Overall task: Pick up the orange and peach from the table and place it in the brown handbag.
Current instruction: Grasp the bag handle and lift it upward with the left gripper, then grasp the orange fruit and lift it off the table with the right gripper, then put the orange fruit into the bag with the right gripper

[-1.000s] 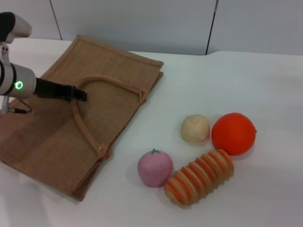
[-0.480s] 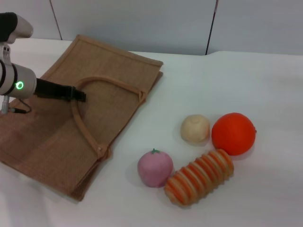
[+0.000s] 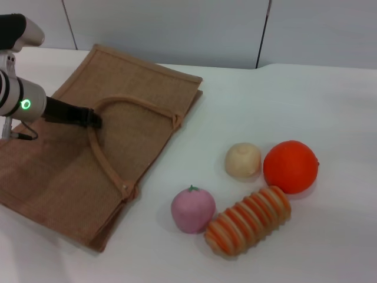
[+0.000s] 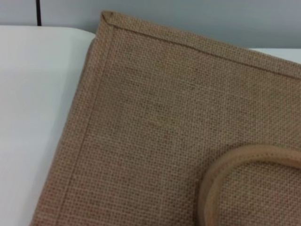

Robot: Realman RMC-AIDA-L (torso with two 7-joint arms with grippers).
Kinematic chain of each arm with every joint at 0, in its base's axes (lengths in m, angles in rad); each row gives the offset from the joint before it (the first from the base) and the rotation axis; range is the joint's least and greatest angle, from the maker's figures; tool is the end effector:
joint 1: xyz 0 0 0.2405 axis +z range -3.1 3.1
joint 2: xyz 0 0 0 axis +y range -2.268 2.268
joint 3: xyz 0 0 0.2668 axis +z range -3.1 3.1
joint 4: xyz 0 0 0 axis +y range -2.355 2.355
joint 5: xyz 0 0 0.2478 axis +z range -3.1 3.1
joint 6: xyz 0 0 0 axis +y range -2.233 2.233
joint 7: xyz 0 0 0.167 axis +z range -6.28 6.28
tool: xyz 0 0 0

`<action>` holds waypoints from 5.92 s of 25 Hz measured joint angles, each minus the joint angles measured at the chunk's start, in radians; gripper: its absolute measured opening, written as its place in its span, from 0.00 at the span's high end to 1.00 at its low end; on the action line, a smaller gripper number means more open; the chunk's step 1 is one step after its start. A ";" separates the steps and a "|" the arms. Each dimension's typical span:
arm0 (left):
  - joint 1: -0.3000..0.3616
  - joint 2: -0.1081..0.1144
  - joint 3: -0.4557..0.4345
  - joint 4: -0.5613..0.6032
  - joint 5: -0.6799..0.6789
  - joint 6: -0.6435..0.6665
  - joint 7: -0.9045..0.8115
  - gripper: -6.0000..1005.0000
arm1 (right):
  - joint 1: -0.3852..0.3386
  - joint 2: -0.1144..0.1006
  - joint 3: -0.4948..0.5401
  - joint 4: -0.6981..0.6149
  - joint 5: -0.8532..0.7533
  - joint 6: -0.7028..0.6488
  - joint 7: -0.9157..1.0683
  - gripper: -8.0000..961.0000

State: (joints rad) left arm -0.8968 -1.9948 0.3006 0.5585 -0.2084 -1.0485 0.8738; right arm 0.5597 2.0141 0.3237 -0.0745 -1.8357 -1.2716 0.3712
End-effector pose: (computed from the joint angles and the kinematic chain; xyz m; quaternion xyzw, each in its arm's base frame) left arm -0.3303 0.4856 0.0245 -0.7842 -0.5354 0.0042 0.3137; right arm 0.3636 0.4075 0.0252 -0.7064 0.1817 0.3218 0.6037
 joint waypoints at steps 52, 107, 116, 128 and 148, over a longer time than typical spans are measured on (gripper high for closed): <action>0.312 -0.029 -0.018 -0.108 -1.241 -0.483 0.878 0.88 | 0.020 0.001 -0.002 -0.001 -0.117 0.028 0.004 0.07; 0.309 -0.022 -0.107 -0.109 -1.264 -0.683 0.887 0.88 | 0.248 -0.061 -0.176 -0.163 -1.059 -0.124 0.605 0.54; 0.309 -0.022 -0.107 -0.109 -1.262 -0.682 0.882 0.88 | 0.242 -0.058 -0.167 -0.164 -1.053 -0.156 0.553 0.62; 0.291 -0.021 -0.107 -0.105 -1.265 -0.688 0.860 0.88 | 0.239 -0.058 -0.169 -0.251 -0.878 -0.309 0.515 0.70; 0.222 -0.011 -0.097 -0.107 -1.288 -0.743 0.809 0.88 | 0.540 0.006 -0.296 -0.030 -0.845 -0.086 0.433 0.87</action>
State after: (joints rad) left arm -0.6747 -2.0059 0.2032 0.4511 -1.4968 -1.7919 1.6825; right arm 1.0993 2.0202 0.0278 -0.1049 -2.6809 -1.3573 0.8047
